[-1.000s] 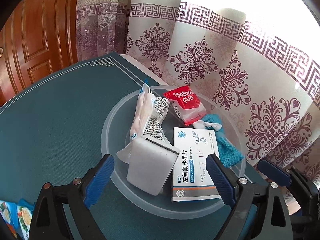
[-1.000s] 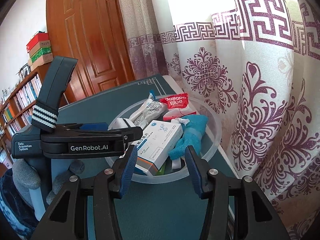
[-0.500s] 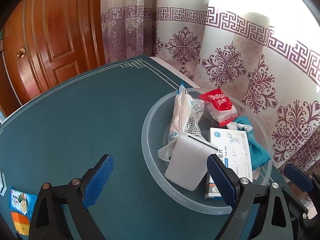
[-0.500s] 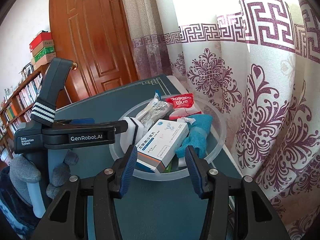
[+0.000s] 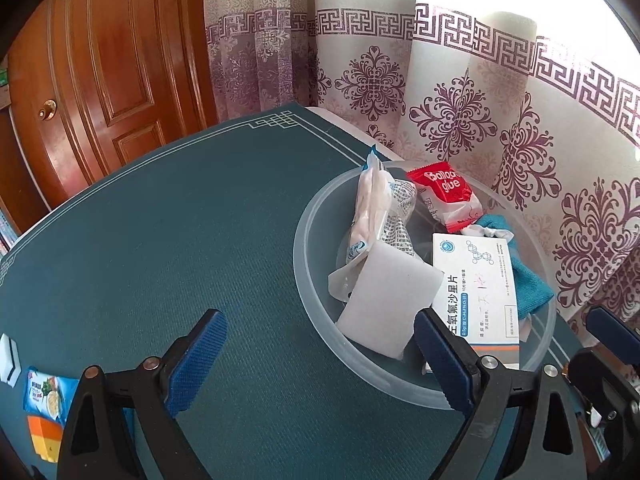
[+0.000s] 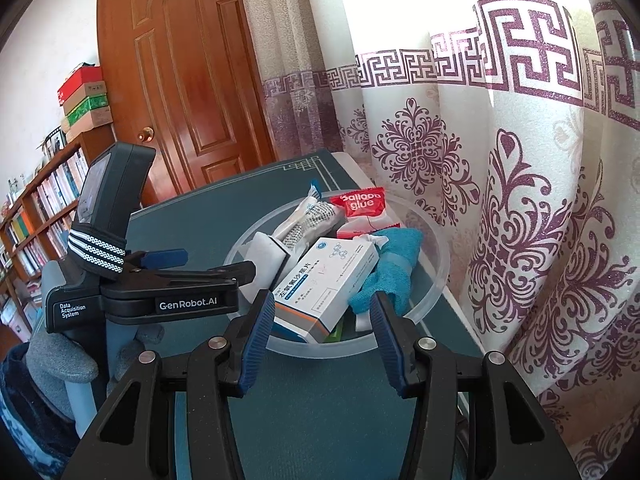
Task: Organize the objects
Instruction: 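Withdraw both tools from the bowl toward the crackers and block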
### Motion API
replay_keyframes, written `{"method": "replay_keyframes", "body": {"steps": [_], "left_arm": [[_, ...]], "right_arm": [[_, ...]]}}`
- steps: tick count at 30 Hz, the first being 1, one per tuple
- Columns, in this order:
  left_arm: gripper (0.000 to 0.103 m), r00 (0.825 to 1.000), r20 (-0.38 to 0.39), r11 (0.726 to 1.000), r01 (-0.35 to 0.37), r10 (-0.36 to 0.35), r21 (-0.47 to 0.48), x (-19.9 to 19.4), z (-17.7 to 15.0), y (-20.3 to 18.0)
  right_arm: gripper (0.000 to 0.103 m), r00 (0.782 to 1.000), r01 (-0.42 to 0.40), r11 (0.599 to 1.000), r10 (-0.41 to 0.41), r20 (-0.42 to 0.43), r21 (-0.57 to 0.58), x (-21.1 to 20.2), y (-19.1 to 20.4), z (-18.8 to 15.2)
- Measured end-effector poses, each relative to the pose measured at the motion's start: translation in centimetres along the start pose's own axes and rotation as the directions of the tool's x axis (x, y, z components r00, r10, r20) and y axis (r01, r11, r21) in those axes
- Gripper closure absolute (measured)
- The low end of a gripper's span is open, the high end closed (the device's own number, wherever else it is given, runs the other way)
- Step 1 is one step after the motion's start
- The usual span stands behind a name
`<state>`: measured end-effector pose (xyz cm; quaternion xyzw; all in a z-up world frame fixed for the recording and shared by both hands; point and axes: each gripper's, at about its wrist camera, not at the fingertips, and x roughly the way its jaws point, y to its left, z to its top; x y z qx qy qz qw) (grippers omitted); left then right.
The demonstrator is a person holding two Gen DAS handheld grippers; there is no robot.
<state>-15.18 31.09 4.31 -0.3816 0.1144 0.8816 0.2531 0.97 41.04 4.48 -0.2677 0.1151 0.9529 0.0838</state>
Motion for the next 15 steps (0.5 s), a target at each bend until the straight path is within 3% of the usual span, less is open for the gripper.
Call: {"method": "replay_keyframes", "body": {"steps": [15], "left_arm": [[0.001,0.997,0.048,0.998,-0.053,0.054,-0.018,-4.3,-2.2,1.6]], "right_arm": [[0.051,0.998,-0.057,0.998,0.056,-0.032,-0.037,-0.7,2.7,-1.0]]}}
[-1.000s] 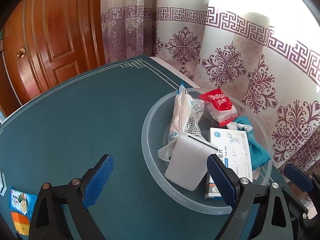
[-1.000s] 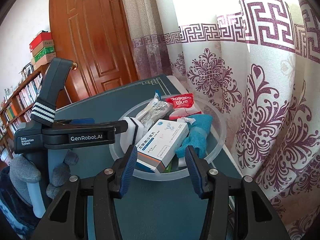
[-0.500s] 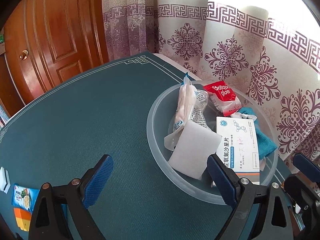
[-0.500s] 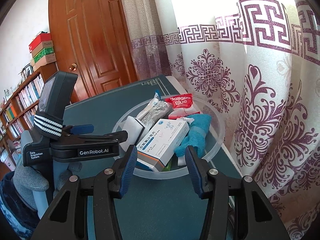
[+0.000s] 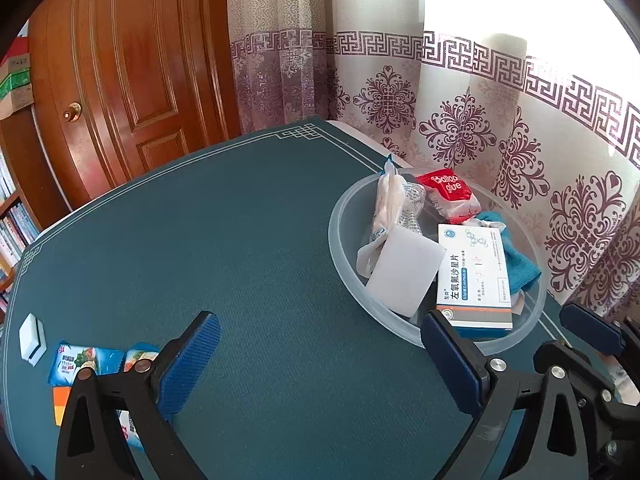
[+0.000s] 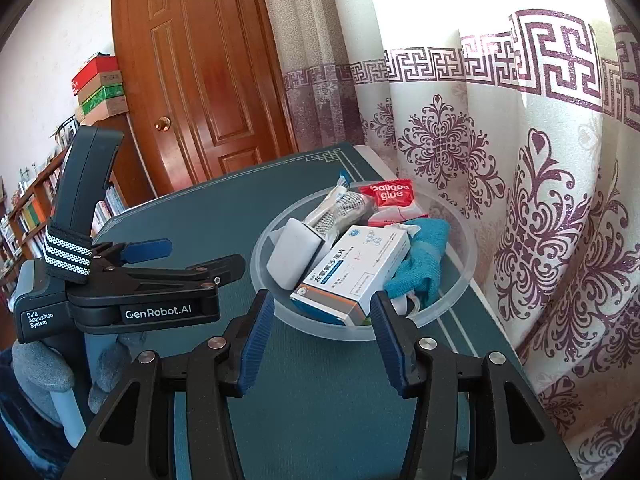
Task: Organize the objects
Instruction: 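Withdraw both tools from the bowl toward the crackers and block, then grasp the orange-yellow toy block with the left tool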
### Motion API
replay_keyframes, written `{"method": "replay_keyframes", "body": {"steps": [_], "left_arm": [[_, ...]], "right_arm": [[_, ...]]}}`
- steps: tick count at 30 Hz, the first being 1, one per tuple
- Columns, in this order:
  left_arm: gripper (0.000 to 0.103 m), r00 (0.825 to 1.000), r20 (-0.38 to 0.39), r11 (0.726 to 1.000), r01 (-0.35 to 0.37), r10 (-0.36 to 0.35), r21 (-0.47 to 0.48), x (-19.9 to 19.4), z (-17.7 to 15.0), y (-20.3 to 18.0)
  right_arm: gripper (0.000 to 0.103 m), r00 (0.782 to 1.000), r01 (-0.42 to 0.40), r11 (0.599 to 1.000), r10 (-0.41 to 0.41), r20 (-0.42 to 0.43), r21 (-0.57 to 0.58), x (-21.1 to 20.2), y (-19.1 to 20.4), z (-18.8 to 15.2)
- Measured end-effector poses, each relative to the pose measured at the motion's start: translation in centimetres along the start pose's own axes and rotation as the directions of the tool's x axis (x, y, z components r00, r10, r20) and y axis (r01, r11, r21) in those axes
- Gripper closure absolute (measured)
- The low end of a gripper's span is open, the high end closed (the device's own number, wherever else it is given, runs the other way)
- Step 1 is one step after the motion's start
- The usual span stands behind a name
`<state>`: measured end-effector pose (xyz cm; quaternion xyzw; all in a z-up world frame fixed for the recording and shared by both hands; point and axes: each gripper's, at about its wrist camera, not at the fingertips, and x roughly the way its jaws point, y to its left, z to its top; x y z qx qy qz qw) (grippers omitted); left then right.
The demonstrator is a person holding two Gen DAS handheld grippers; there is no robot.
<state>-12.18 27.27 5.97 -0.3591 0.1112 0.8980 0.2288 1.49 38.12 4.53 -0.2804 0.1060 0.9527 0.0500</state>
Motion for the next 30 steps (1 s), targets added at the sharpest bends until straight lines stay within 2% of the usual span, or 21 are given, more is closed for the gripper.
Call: {"method": "replay_keyframes", "body": {"steps": [14,30], "left_arm": [[0.001,0.993,0.008,0.99,-0.121,0.122,-0.071,-3.1,-2.8,5.4],[0.001,0.971,-0.033,0.946,-0.239,0.237,-0.22,-4.9,-6.3,13.7]], "right_arm": [[0.047,0.995,-0.077,0.997,0.075,-0.062,-0.033,0.6,3.9,-1.6],[0.045,0.98,-0.146,0.987,0.134,-0.15,-0.068,2.3,8.2,-3.3]]}}
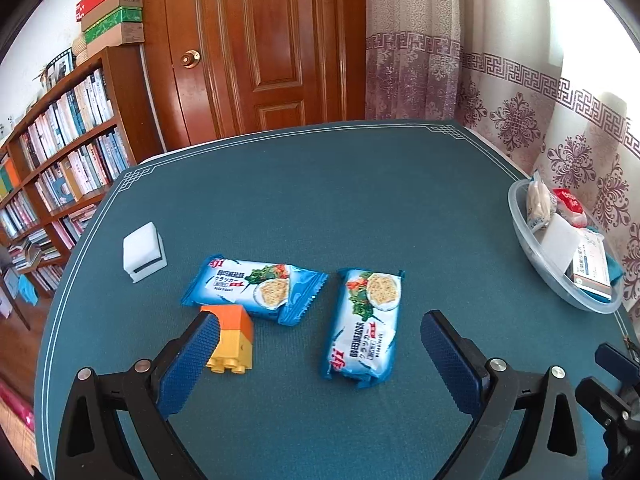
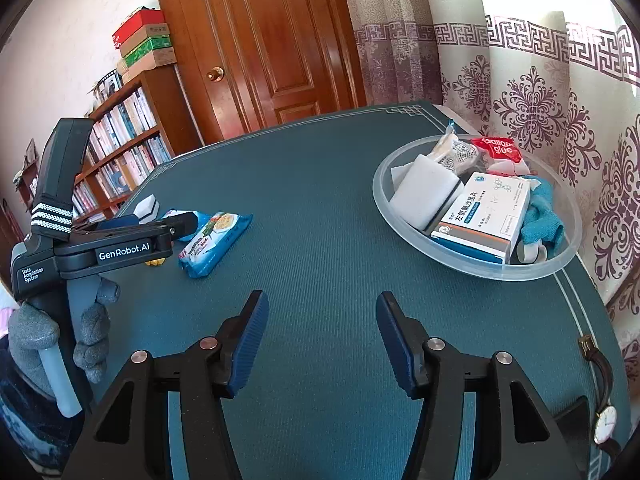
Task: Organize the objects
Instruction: 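Grasp the orange-yellow toy block with the left tool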
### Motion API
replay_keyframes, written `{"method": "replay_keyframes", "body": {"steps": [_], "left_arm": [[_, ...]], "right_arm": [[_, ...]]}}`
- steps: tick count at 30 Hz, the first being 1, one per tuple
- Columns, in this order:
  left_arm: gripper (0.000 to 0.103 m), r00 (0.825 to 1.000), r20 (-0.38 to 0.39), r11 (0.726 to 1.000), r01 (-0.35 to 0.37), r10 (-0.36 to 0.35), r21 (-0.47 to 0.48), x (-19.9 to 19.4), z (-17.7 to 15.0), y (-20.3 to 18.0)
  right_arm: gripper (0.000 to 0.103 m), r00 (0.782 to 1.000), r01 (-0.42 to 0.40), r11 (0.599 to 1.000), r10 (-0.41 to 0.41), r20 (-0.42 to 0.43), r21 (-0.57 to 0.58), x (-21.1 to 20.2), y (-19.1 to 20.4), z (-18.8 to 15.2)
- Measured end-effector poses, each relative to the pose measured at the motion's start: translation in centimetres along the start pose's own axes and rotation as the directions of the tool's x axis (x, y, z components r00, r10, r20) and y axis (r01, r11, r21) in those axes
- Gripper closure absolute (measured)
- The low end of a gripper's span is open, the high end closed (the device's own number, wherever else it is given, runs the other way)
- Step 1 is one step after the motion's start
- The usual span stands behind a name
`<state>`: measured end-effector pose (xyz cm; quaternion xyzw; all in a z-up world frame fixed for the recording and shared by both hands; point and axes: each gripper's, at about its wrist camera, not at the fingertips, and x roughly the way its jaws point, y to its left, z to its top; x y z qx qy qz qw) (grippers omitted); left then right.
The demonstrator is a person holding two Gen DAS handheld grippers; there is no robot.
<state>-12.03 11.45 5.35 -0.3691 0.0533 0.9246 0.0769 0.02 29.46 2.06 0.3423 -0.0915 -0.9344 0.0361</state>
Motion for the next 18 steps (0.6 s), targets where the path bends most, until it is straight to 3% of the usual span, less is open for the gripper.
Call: {"method": "replay_keyframes", "body": {"steps": [11,18], "left_arm": [[0.001,0.997,-0.021,0.992,-0.083,0.081,-0.1,1.5,-0.8,5.3],[0.001,0.994,-0.062,0.984,-0.1,0.092,-0.145,2.9,-1.4,6.8]], "right_arm": [[0.045,0.999,-0.012,1.0,0.011,-0.04,-0.025,1.4,1.7,-0.4],[0.045,0.998,-0.018,0.999,0.016,-0.059,-0.041,2.0,2.6,-0.6]]}}
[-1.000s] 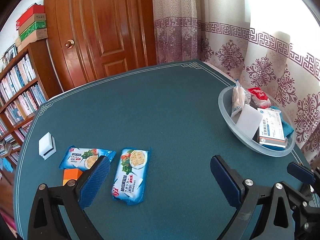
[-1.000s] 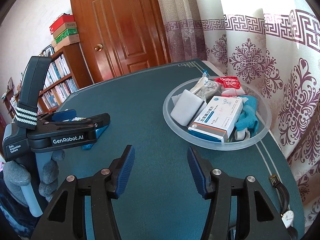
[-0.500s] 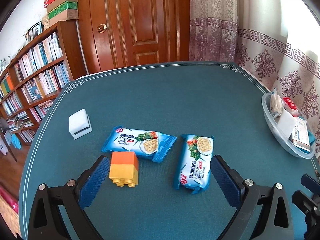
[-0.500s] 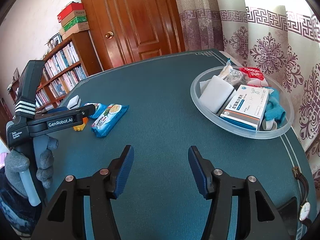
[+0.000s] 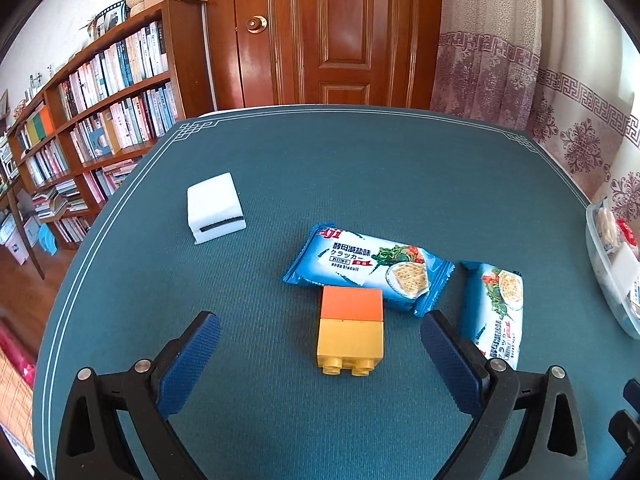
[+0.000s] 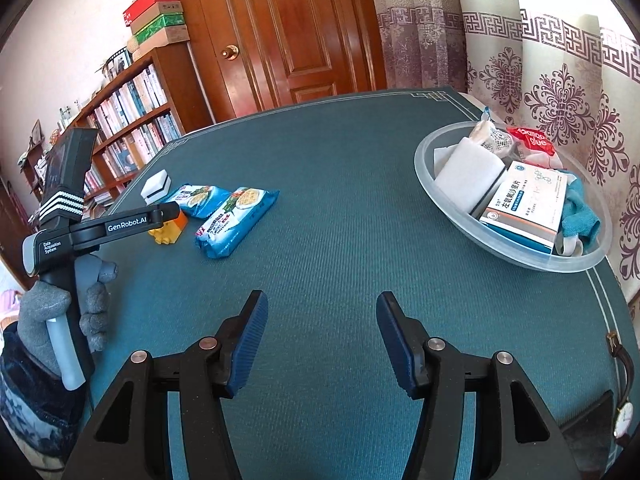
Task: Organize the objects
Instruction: 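Grasp the orange-yellow toy block with the left tool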
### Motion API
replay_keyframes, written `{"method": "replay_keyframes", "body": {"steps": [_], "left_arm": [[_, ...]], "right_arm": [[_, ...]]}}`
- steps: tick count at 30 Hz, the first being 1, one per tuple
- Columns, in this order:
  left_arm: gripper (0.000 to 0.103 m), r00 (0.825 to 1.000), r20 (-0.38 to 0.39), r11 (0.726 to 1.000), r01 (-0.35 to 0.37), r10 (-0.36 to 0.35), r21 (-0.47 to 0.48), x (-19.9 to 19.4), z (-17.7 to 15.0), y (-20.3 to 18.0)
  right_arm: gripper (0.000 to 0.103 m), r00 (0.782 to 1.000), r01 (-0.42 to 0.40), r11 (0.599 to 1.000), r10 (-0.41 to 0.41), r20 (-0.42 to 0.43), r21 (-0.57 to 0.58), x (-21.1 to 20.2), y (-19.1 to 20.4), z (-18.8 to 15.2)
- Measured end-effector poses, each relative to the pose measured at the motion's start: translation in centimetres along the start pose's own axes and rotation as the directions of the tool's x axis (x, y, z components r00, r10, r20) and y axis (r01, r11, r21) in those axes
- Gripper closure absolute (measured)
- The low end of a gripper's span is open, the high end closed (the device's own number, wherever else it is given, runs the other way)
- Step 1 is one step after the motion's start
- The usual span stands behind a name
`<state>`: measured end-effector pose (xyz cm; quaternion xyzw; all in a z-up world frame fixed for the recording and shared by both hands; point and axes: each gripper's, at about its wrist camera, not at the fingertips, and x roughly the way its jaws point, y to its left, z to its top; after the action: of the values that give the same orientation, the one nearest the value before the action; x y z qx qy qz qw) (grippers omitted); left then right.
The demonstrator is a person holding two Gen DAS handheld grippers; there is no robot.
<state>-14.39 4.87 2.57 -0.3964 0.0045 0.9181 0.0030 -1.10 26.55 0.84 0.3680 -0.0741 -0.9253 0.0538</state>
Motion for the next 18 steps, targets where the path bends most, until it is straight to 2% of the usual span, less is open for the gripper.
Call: {"method": "replay_keyframes", "body": {"steps": [3,9,11,18], "left_arm": [[0.003,1.0,-0.009,1.0,0.001,-0.001,-0.009,0.4,-0.1,0.2],[0.019,0.999,-0.04,1.0,0.017,-0.017,-0.006,1.2,-0.4,0.3],[0.021,0.999,-0.048,1.0,0.025,-0.026,-0.009,1.5,-0.5,0.3],[0.038,0.998,-0.056,0.999,0.039,-0.04,-0.014,1.7,-0.6,0.4]], "right_arm": [[0.045,1.0,-0.002,1.0,0.002,-0.009,-0.005,0.4,0.2,0.0],[0.045,1.0,-0.012,1.0,0.011,-0.026,-0.019,1.0,0.9,0.0],[0.045,0.999,-0.015,1.0,0.014,-0.031,-0.024,1.2,1.2,0.0],[0.045,0.997,-0.044,0.999,0.042,-0.058,-0.026,2.2,2.1,0.2]]}}
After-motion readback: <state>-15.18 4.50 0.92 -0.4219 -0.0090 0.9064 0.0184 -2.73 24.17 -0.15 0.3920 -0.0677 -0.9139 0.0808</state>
